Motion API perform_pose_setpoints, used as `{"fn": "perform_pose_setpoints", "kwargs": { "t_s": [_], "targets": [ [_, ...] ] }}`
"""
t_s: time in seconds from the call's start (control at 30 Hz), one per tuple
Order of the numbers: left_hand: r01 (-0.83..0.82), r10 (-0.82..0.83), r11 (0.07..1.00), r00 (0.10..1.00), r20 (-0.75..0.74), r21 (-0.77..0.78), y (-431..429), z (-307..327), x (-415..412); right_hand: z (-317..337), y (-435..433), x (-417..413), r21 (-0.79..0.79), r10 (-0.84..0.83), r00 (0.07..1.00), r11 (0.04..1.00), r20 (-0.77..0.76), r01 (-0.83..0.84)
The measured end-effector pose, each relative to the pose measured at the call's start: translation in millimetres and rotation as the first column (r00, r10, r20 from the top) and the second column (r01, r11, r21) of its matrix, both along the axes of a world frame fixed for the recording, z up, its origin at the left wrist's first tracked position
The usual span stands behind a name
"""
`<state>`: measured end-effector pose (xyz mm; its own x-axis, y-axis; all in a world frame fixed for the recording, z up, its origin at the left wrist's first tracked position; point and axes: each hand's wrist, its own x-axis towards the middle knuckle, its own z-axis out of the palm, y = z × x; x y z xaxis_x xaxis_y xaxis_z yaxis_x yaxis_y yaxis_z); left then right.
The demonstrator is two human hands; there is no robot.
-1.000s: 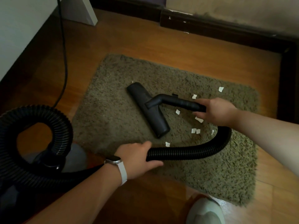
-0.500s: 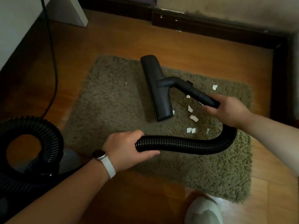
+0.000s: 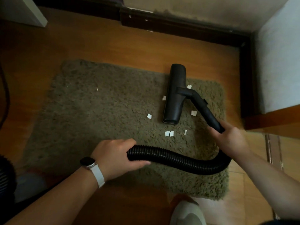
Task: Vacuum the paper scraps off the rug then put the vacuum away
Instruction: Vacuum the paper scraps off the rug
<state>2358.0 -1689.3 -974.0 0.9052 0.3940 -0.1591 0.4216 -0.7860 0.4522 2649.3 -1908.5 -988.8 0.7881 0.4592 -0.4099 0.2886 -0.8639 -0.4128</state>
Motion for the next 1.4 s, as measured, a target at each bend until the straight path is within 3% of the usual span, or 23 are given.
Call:
{"fn": "perform_pose_setpoints", "kwargs": {
  "t_s": [0.27, 0.43, 0.63, 0.9, 1.03, 1.27, 1.4],
  "targets": [
    [0.002, -0.004, 0.999, 0.999, -0.044, -0.045, 0, -1, 24, -11, -17, 19, 0.004, -0.211, 0.977, 0.977, -0.035, 0.211],
    [-0.004, -0.003, 0.997, 0.995, -0.098, -0.079, 3, -2, 29, -15, -10, 22, -0.009, -0.185, 0.982, 0.983, -0.025, 0.185],
    [0.013, -0.029, 0.995, 0.988, -0.15, -0.102, 6, -5, 36, -8, 3, 18, 0.004, 0.019, 0.999, 1.0, -0.045, -0.019],
    [0.06, -0.082, 0.992, 0.976, -0.202, -0.113, 2, 1, 51, -6, -24, 26, -0.009, -0.136, 0.991, 0.991, -0.014, 0.136],
    [0.072, -0.096, 0.989, 0.977, -0.192, -0.131, 0, -4, 54, -10, -24, 25, -0.059, -0.046, 0.999, 0.997, -0.008, 0.046],
    [0.107, -0.129, 0.986, 0.974, -0.184, -0.126, 3, -2, 50, 2, 1, 17, -0.162, 0.252, 0.966, 0.958, 0.065, -0.239],
    [0.132, -0.155, 0.981, 0.973, -0.171, -0.139, -1, -4, 46, 9, 6, 18, -0.178, 0.309, 0.948, 0.94, 0.079, -0.291]
  ]
}}
